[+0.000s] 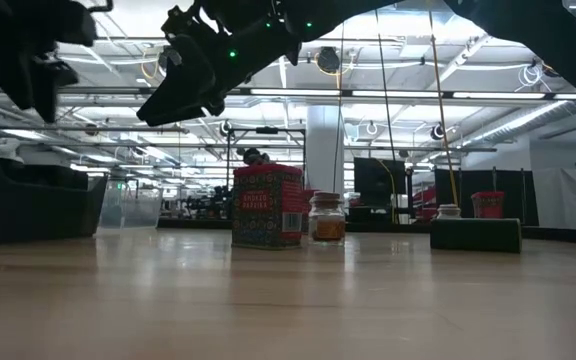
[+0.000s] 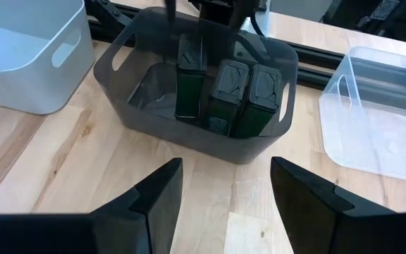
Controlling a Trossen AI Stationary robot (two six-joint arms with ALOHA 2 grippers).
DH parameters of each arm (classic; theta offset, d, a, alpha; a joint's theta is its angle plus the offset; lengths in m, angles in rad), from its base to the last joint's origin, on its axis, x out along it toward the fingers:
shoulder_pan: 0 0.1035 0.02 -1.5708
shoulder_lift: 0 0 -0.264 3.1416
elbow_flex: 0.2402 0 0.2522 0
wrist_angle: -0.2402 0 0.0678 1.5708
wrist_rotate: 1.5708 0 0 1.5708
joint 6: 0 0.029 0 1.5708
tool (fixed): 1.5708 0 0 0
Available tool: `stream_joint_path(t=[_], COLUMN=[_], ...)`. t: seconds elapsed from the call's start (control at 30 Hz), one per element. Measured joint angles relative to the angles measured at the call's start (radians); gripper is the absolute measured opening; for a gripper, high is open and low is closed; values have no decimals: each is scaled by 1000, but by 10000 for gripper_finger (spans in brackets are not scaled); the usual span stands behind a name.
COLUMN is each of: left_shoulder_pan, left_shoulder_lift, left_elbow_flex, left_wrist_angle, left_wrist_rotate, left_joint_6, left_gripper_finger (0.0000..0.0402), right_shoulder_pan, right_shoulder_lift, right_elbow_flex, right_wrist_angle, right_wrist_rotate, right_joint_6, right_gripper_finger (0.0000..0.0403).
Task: Sort spices by type
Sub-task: Put the black seasoning can into the black bin
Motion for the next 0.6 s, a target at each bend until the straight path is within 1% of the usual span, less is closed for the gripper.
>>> stream_joint_path(t=[0.1,0.17,0.27,0.33,0.4,0.6], left_shoulder_pan=[0,0,0,0,0,0], left_shoulder_lift=[-1,5,19,29,41,80], left_elbow_flex=[20,17,-6,-23,-35,-36], left_wrist_angle=[-106,-158,-208,-217,-218,-220], left_wrist_rotate=[13,18,45,72,93,65], left_joint_6=[-88,-121,-151,-159,-158,-94], left_gripper_finger=[234,233,213,187,153,24], right_shoulder_pan=[0,0,0,0,0,0], right_shoulder_lift=[0,0,0,0,0,0], right_elbow_flex=[0,0,0,0,0,0], right_wrist_angle=[0,0,1,3,3,3], right_wrist_rotate=[0,0,0,0,0,0], right_joint_6=[-2,-9,-14,-15,-19,-23], right_gripper_finger=[199,199,199,199,199,199])
